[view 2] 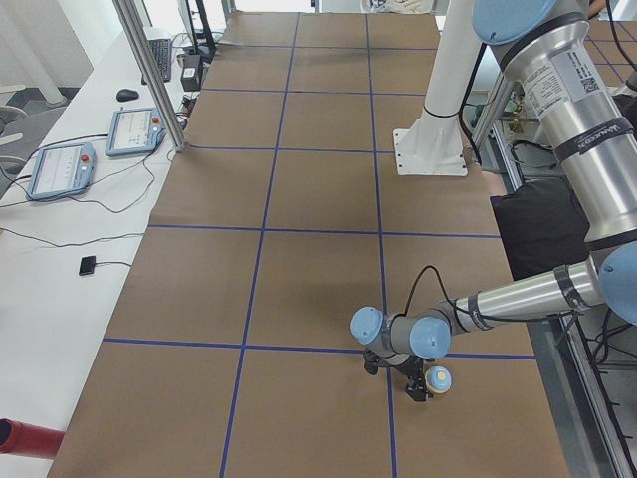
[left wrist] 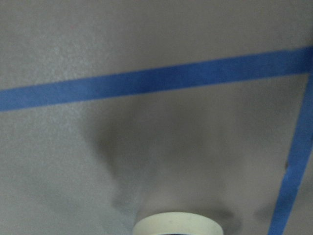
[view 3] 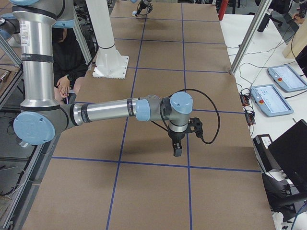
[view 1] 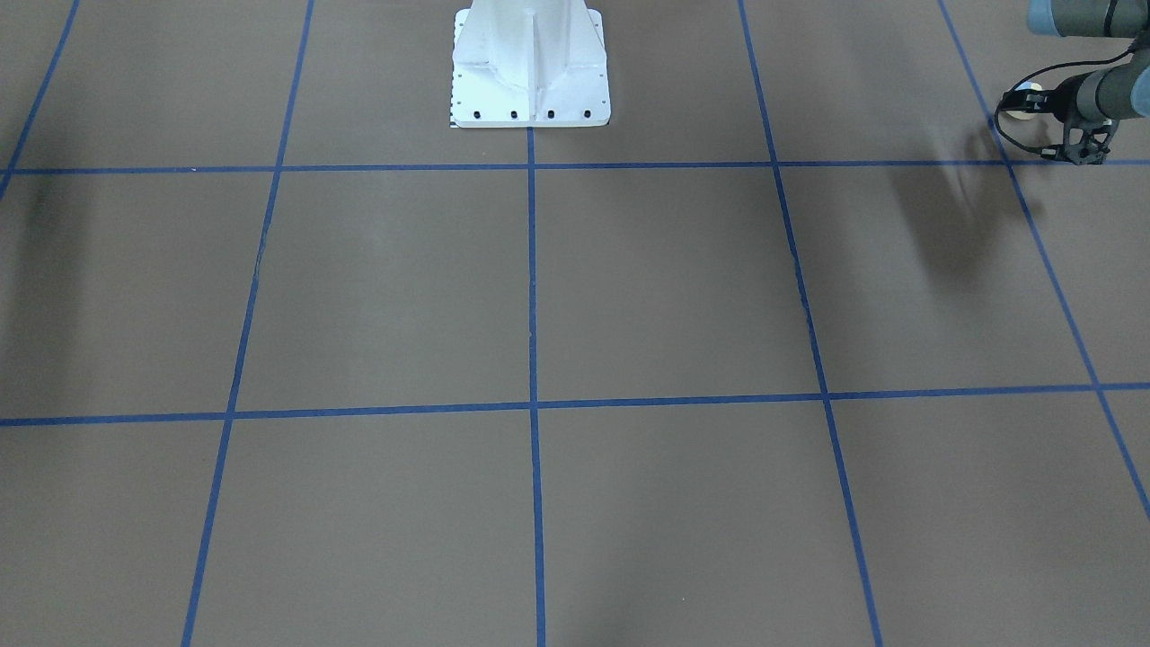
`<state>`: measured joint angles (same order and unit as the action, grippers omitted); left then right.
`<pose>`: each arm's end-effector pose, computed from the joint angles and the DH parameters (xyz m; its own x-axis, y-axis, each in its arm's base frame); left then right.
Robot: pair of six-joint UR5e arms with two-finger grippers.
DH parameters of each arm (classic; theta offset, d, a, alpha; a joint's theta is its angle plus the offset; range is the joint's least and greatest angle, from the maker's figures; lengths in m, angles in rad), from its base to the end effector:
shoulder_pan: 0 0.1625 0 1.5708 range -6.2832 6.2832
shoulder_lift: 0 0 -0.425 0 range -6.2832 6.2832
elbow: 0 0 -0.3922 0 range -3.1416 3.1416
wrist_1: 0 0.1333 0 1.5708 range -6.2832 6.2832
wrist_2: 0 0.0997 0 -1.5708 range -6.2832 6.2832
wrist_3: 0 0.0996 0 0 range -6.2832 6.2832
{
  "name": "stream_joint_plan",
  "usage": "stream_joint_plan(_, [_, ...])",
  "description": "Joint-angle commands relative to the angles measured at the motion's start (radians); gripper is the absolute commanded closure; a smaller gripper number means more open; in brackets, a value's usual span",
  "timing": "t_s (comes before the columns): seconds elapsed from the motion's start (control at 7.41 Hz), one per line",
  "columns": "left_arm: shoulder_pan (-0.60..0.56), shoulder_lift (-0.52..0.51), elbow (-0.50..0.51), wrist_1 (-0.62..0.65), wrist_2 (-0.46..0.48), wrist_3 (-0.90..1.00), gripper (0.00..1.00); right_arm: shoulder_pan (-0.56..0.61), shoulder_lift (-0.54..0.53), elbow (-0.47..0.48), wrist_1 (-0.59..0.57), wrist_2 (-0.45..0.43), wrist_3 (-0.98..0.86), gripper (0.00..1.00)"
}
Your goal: Place and press bell with both arms
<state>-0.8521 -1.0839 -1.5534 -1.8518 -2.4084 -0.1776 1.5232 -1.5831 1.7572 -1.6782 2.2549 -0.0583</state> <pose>0.1048 -0.2099 0.8147 0.7159 0.1821 -0.6741 -0.5238 0.7784 -0.3460 0.0472 -0.4885 0.5899 0.7680 -0.1369 0.6256 0.0924 0.9904 0.1033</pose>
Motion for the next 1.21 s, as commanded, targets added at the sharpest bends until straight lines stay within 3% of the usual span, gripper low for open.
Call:
stream_joint_plan(0.0, [0.014, -0.002, 0.004, 0.000, 0.000, 0.001, 0.01, 0.000, 0.000, -0.001, 0.000, 0.000, 0.000, 0.00])
stream_joint_plan(0.4, [0.028, -0.002, 0.007, 0.000, 0.000, 0.000, 0.04, 0.000, 0.000, -0.001, 0.000, 0.002, 0.000, 0.00])
stream_joint_plan(1.08, [0.030, -0.002, 0.000, 0.000, -0.011, -0.003, 0.65, 0.000, 0.000, 0.001, 0.000, 0.002, 0.002, 0.00])
